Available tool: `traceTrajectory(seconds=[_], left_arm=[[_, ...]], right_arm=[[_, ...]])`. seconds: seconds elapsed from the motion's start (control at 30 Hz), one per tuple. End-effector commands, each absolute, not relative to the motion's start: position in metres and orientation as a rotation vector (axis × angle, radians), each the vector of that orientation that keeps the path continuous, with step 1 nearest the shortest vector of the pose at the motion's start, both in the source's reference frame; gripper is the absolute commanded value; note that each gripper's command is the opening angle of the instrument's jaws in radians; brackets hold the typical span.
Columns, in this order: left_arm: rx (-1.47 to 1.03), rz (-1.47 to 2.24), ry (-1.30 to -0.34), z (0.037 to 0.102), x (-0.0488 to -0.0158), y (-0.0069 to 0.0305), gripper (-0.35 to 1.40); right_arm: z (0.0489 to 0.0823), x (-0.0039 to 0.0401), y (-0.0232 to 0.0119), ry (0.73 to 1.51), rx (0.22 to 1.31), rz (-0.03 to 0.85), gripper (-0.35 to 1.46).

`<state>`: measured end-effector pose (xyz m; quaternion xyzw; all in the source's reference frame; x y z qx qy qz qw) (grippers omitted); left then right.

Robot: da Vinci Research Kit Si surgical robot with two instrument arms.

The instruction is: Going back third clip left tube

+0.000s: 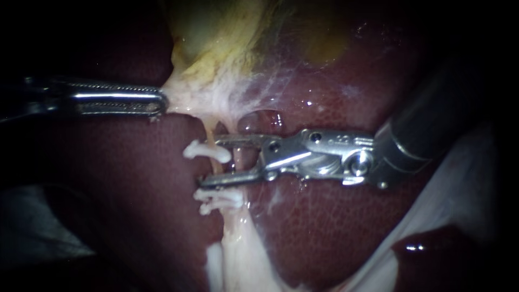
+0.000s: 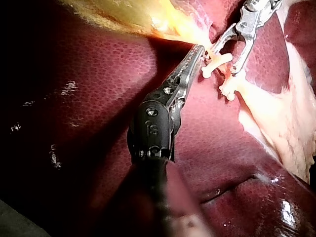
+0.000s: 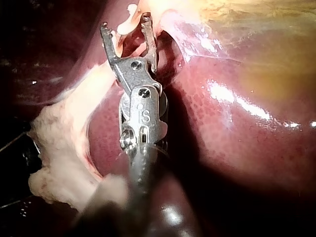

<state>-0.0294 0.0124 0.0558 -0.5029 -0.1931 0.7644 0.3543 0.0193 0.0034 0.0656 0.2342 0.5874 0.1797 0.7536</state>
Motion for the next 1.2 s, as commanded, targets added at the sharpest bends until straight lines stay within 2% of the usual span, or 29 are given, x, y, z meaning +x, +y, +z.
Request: traceTrajectory(seconds=[0.03,0.17,0.4,0.63,1.0,1.2], left_arm=[[-1.3,1.976,-0.499,0.0557,-0.0294,0.0124,-0.35],[-1.3,1.976,-0.499,0.0557,-0.0294,0.0124,-0.35],[-1.301,1.976,-0.5,0.0558,-0.0293,0.0124,-0.35],[-1.301,1.976,-0.5,0.0558,-0.0293,0.0124,-0.35],[-1.301,1.977,-0.499,0.0561,-0.0295,0.0125,-0.35],[-1.301,1.979,-0.486,0.0577,-0.0306,0.0123,-0.35]], right_arm=[[0.0651,0.0188,0.0035,1.284,0.507,0.386,0.5],[0.0629,0.0166,0.0037,1.288,0.475,0.321,0.5],[0.0583,0.0116,0.0035,1.233,0.408,0.204,0.5],[0.0547,0.0076,0.0038,1.223,0.405,0.154,0.5],[0.0549,0.0054,0.0039,1.227,0.399,0.134,0.5],[0.0551,0.0044,0.0039,1.225,0.399,0.134,0.5]])
